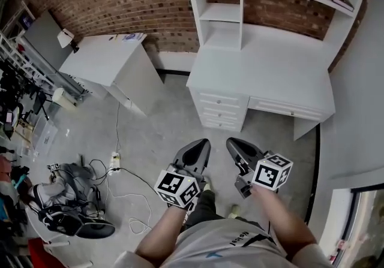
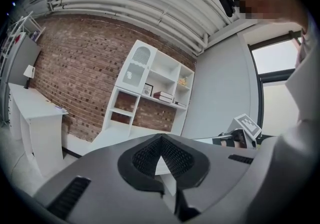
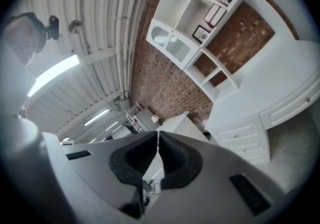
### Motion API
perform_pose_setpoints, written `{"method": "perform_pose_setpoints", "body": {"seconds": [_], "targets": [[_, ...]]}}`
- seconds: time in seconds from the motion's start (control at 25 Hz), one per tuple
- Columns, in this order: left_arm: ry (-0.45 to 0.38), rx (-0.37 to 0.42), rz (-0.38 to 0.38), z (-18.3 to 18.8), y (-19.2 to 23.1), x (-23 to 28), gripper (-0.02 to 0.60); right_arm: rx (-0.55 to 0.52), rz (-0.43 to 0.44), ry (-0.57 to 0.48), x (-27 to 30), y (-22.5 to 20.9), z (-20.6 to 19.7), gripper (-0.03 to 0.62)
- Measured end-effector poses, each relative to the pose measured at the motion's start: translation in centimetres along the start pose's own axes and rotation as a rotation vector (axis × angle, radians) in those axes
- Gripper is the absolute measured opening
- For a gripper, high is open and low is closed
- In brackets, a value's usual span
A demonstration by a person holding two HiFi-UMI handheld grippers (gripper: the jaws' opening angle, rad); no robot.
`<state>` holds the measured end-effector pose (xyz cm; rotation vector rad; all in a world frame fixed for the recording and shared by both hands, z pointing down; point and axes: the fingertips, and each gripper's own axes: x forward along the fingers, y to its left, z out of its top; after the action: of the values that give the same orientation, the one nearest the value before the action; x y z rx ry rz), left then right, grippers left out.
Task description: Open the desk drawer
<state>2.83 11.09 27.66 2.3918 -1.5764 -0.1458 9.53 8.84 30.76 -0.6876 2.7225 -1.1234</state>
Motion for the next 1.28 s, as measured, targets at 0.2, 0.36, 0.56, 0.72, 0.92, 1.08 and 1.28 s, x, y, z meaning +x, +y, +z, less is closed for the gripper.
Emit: {"method": "perform_pose_setpoints", "body": {"seconds": [0.2, 0.36, 0.56, 0.72, 0.92, 1.08, 1.28], "targets": [[0.029, -0.010, -0.040, -0.3, 6.3, 3.7, 0.011, 0.030, -0.062, -0.013, 6.2, -3.9, 0.7, 0.020], [0.078, -0.029, -0.076, -1.1, 11.1, 6.9, 0.011, 0.075, -0.116, -0.035, 10.7, -7.1, 1.2, 0.021], [0.144, -0.050, -0.117, -3.1, 15.3, 10.4, 0.011, 0.153, -0.181, -0.065, 14.3, -11.8, 0.8, 0.021], [0.189, -0.083, -0.129, -5.9, 17.5, 12.8, 0.012, 0.183, -0.236, -0.063, 15.9, -16.1, 0.3, 0.021], [0.201, -0.079, -0.121, -9.2, 20.4, 17.0, 0.011, 0.206, -0.285, -0.061, 18.5, -22.3, -0.3, 0.021], [0.228, -0.101, -0.097, -13.6, 23.1, 21.4, 0.011, 0.229, -0.313, -0.058, 21.0, -28.3, -1.5, 0.021], [0.270, -0.151, -0.039, -20.4, 27.8, 26.1, 0.011, 0.276, -0.353, -0.045, 23.7, -36.3, -4.3, 0.023]]}}
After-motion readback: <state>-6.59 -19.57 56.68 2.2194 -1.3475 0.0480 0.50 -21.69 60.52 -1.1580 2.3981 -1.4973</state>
